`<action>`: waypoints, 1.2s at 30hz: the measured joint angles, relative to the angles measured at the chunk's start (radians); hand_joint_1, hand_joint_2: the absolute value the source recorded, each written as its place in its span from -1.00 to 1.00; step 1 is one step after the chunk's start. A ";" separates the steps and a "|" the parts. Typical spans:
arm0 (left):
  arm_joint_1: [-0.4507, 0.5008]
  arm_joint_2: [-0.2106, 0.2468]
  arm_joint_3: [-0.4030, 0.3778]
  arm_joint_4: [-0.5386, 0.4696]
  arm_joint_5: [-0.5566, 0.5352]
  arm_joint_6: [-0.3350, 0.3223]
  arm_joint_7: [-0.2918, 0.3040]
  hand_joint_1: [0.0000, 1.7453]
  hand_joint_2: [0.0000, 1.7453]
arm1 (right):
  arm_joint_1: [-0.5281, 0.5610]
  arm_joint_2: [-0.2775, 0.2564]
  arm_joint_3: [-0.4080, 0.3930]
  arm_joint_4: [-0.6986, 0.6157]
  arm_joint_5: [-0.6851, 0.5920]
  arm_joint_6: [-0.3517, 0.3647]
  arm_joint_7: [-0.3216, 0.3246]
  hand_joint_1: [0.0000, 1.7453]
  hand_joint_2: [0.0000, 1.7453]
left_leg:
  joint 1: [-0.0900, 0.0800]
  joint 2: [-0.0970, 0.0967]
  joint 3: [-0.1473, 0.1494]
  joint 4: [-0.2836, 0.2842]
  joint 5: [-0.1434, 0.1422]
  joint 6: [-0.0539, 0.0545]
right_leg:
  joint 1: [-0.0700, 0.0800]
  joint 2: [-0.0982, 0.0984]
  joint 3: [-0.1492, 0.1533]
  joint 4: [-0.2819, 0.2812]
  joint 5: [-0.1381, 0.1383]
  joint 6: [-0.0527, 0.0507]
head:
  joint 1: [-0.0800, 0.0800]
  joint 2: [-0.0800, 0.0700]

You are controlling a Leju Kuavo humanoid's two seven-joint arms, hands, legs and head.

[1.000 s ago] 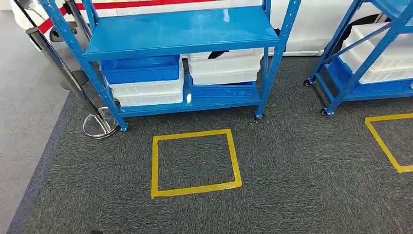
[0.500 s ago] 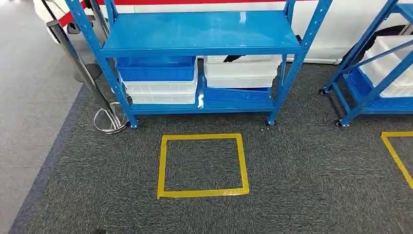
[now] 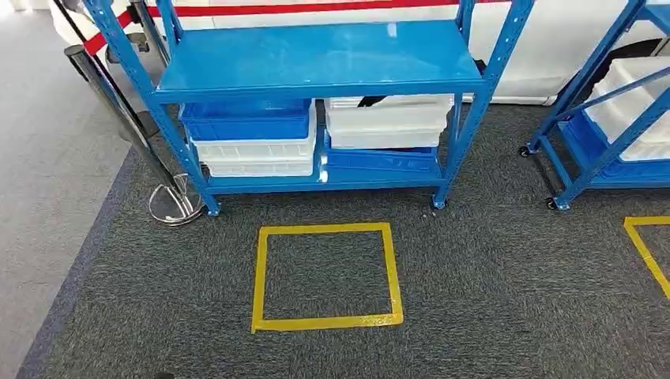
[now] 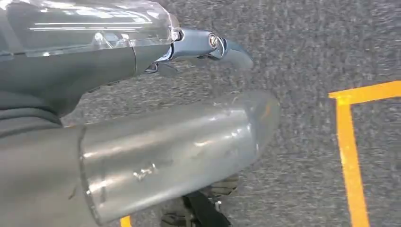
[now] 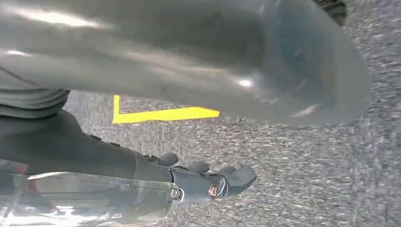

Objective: Take the parts from the cabinet and place them on the table.

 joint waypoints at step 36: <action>0.009 -0.011 -0.001 0.000 0.000 0.001 0.014 -1.00 -1.00 | 0.007 0.001 0.000 0.000 0.003 0.017 0.003 -1.00 -1.00 | 0.005 -0.015 0.002 -0.015 0.012 0.034 | -0.004 0.009 0.027 0.093 -0.014 0.036 | -0.002 0.000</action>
